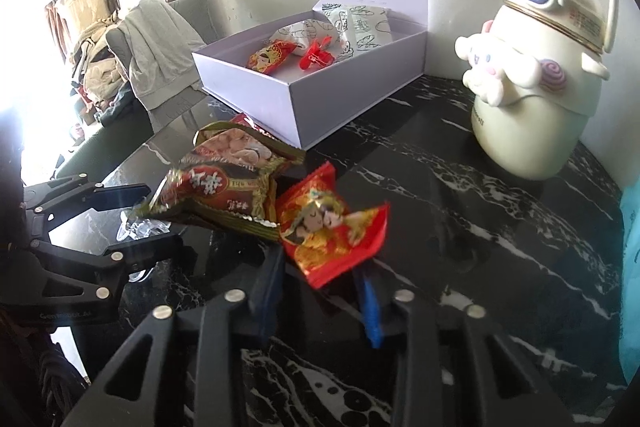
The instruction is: Organize objects
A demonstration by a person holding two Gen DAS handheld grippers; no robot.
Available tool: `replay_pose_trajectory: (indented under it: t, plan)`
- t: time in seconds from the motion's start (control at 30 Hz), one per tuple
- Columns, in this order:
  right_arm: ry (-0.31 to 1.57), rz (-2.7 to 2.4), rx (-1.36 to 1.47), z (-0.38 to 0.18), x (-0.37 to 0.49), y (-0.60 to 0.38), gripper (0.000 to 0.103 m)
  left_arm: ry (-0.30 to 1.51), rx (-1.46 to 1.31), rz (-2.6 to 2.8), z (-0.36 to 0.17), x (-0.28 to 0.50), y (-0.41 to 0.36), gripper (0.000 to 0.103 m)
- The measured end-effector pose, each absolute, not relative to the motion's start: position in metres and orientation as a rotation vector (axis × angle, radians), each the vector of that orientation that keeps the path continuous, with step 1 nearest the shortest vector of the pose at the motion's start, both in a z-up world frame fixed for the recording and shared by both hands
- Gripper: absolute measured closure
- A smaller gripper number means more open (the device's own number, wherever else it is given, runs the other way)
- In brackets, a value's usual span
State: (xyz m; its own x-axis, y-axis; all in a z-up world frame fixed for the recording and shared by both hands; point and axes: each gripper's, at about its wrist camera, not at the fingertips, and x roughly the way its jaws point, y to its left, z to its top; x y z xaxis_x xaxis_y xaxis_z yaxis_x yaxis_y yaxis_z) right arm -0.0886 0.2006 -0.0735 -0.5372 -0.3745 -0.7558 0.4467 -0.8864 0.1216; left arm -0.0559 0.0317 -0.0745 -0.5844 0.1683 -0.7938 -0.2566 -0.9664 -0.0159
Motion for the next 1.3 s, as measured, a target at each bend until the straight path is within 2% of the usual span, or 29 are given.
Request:
replay_pose_trajectory:
  t: [0.03, 0.3, 0.33, 0.4, 0.43, 0.57, 0.93, 1.2, 1.23, 1.3]
  plan:
    - [0.112, -2.399, 1.156, -0.074, -0.088, 0.201, 0.09, 0.146, -1.285, 2.598, -0.074, -0.056, 0.032, 0.04]
    - [0.109, -2.41, 1.144, -0.071, -0.077, 0.205, 0.09, 0.146, -1.288, 2.597, -0.074, -0.056, 0.031, 0.04]
    - [0.121, -2.43, 1.147, -0.07, -0.075, 0.206, 0.087, 0.145, -1.289, 2.597, -0.074, -0.056, 0.03, 0.04]
    - [0.163, -2.477, 1.166, -0.068, -0.073, 0.208, 0.058, 0.145, -1.292, 2.598, -0.074, -0.056, 0.03, 0.04]
    - [0.177, -2.498, 1.175, -0.068, -0.073, 0.209, 0.036, 0.145, -1.294, 2.598, -0.074, -0.056, 0.03, 0.04]
    - [0.098, -2.531, 1.092, -0.056, -0.072, 0.219, 0.03, 0.137, -1.297, 2.606, -0.075, -0.058, 0.031, 0.04]
    - [0.036, -2.52, 1.159, -0.063, -0.126, 0.198, 0.029, 0.103, -1.304, 2.644, -0.076, -0.066, 0.018, 0.04]
    - [0.037, -2.521, 1.217, -0.075, -0.127, 0.194, 0.029, 0.103, -1.289, 2.661, -0.076, -0.068, 0.013, 0.04]
    - [0.023, -2.522, 1.215, -0.075, -0.126, 0.196, 0.031, 0.103, -1.288, 2.662, -0.076, -0.069, 0.014, 0.04]
    - [0.01, -2.526, 1.211, -0.074, -0.125, 0.198, 0.045, 0.104, -1.285, 2.662, -0.076, -0.07, 0.014, 0.04]
